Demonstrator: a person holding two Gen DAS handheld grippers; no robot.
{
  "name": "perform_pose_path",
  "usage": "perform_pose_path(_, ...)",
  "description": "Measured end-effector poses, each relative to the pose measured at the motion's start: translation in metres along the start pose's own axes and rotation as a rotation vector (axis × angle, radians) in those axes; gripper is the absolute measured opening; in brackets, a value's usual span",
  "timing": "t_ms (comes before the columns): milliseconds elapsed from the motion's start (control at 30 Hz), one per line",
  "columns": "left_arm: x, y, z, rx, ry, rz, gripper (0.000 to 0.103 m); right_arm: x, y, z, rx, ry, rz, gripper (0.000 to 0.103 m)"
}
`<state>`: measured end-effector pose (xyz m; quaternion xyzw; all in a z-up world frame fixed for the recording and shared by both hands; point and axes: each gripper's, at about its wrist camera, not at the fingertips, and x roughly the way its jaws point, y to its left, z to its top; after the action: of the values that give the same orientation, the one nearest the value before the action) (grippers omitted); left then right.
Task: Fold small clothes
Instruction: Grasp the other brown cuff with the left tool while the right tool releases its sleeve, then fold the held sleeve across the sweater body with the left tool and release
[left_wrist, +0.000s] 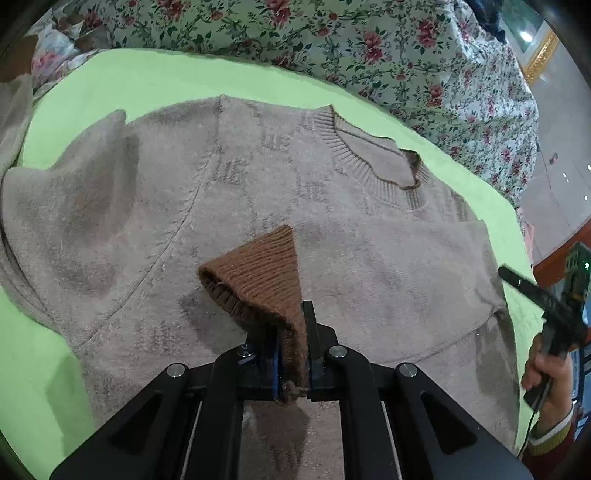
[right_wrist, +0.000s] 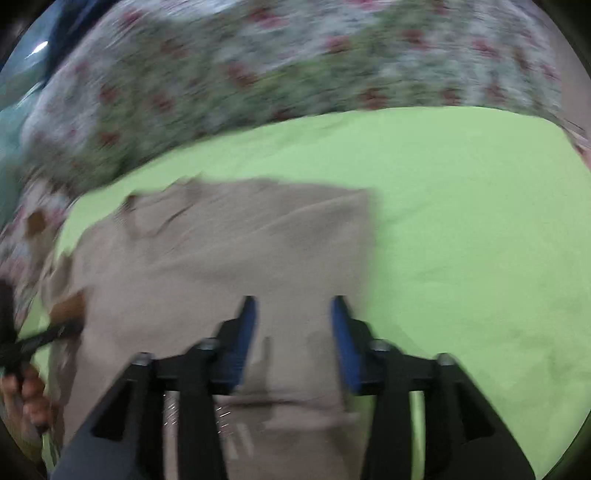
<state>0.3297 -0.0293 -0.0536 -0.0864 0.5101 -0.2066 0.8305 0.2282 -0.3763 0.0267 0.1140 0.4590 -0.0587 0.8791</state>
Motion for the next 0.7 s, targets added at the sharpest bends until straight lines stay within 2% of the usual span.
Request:
perform_pose_path(33, -0.001, 0.002, -0.001, -0.006, 0.000, -0.002, 0.011, 0.008, 0.004, -0.004, -0.009, 0.034, 0.019, 0.050)
perform_pose_path(100, -0.006, 0.006, -0.004, -0.011, -0.001, -0.004, 0.014, 0.023, -0.001, -0.013, -0.009, 0.087, -0.037, 0.048)
perform_pose_path(167, -0.016, 0.011, -0.009, -0.004, -0.008, 0.007, 0.016, 0.019, -0.010, -0.017, 0.034, 0.071, -0.013, 0.048)
perform_pose_path(267, -0.035, 0.025, -0.016, -0.003, -0.029, 0.039, 0.016, -0.002, -0.009, -0.015, 0.060, 0.034, -0.047, 0.050)
perform_pose_path(400, -0.064, 0.053, -0.019, -0.048, -0.075, 0.072, 0.015, -0.029, 0.005, -0.022, 0.086, -0.007, 0.087, 0.051)
perform_pose_path(467, -0.074, 0.067, -0.015, -0.069, -0.097, 0.095, 0.014, -0.035, 0.018, -0.030, 0.073, -0.004, 0.132, 0.051)
perform_pose_path(567, -0.089, 0.092, -0.001, -0.104, -0.131, 0.149, 0.020, -0.036, 0.040, -0.046, 0.053, 0.024, 0.209, 0.053)
perform_pose_path(667, -0.099, 0.114, 0.023, -0.127, -0.171, 0.228, 0.038, -0.037, 0.057, -0.063, 0.033, 0.057, 0.263, 0.055)
perform_pose_path(700, -0.100, 0.122, 0.033, -0.138, -0.188, 0.260, 0.050, -0.037, 0.062, -0.067, 0.029, 0.064, 0.275, 0.056)
